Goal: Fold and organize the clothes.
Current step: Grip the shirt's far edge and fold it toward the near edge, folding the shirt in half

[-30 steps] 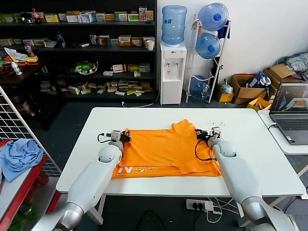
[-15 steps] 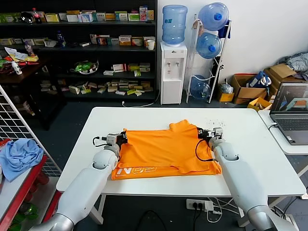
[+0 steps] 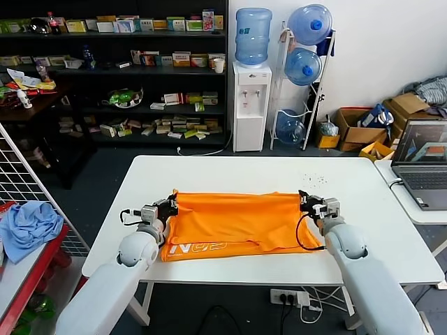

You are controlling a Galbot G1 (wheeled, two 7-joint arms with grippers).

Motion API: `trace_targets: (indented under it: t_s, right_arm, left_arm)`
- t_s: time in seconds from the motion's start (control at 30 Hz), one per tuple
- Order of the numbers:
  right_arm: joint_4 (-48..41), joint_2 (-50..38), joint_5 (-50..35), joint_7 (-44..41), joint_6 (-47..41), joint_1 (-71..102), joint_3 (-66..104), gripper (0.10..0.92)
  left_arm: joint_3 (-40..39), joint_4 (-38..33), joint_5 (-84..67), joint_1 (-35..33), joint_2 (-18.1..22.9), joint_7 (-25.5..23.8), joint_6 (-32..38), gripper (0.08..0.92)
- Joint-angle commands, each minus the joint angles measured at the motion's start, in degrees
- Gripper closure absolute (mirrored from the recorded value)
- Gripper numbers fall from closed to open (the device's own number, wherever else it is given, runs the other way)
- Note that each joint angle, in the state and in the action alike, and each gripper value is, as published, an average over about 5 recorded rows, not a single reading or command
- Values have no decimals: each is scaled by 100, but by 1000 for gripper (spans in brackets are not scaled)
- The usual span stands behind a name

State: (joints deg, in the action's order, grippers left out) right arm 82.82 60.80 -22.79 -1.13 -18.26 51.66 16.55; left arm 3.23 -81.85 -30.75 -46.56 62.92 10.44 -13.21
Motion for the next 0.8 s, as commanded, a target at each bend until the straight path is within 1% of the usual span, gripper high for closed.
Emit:
trace_targets:
  t_s: [0.03, 0.2, 0.4, 0.47, 0.6, 0.7, 0.8]
  right_arm:
    - [1958, -512, 284, 327, -149, 1964, 503, 901]
    - [2180, -535, 518, 354, -230, 2510, 733, 901]
    - [1845, -360, 822, 312, -197, 2510, 696, 901]
    - [1758, -300, 841, 313, -212, 2439, 666, 901]
    - [1746, -281, 828, 333, -196, 2342, 625, 879]
    - [1779, -286, 824, 351, -136, 2293, 612, 809]
    - [1798, -280, 816, 385, -104, 2244, 591, 723]
  left_arm:
    - [213, -1490, -60, -1219, -546, 85, -86, 903]
    - [289, -1766, -9, -1816, -615, 118, -82, 903]
    - [299, -1689, 139, -2141, -398, 138, -21, 903]
    - [296, -1718, 197, -2172, -325, 174, -11, 890]
    - [326, -1854, 271, -2147, -276, 263, -21, 803]
    - [383, -1878, 280, -2099, -292, 296, -22, 716]
    - [435, -1833, 200, -2067, -308, 316, -26, 630]
